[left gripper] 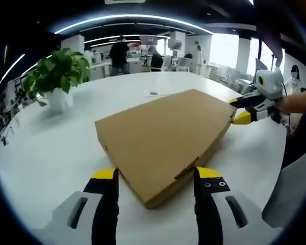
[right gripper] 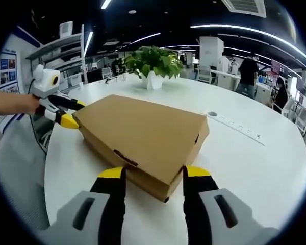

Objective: Operate the shoe box by opening the lid, removing the specified soft item, and placing it in the target area until the item is outside and the box remains undamaged.

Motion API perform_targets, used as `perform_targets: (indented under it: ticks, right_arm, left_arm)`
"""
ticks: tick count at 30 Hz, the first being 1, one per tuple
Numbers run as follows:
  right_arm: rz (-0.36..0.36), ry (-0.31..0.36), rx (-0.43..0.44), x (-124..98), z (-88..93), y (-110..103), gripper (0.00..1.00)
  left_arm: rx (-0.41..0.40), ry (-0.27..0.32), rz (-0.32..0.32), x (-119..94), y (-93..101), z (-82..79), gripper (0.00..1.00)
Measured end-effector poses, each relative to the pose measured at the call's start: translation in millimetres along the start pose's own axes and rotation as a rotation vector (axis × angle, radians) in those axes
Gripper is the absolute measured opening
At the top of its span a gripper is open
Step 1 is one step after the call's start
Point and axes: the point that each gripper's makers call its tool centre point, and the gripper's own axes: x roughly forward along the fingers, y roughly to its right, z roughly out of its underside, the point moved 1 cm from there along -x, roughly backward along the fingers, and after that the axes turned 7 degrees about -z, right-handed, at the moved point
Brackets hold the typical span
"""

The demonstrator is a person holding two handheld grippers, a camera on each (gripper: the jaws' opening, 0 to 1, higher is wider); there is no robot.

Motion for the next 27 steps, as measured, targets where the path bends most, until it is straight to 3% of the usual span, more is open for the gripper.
perform_targets:
  ticks: [27]
  right_arm:
    - [0.017, -0.006, 0.042, -4.0, 6.8, -46.1, 0.34]
  left_arm:
    - [0.098, -0.054, 0.126, -17.4, -22.3, 7.6, 0.59]
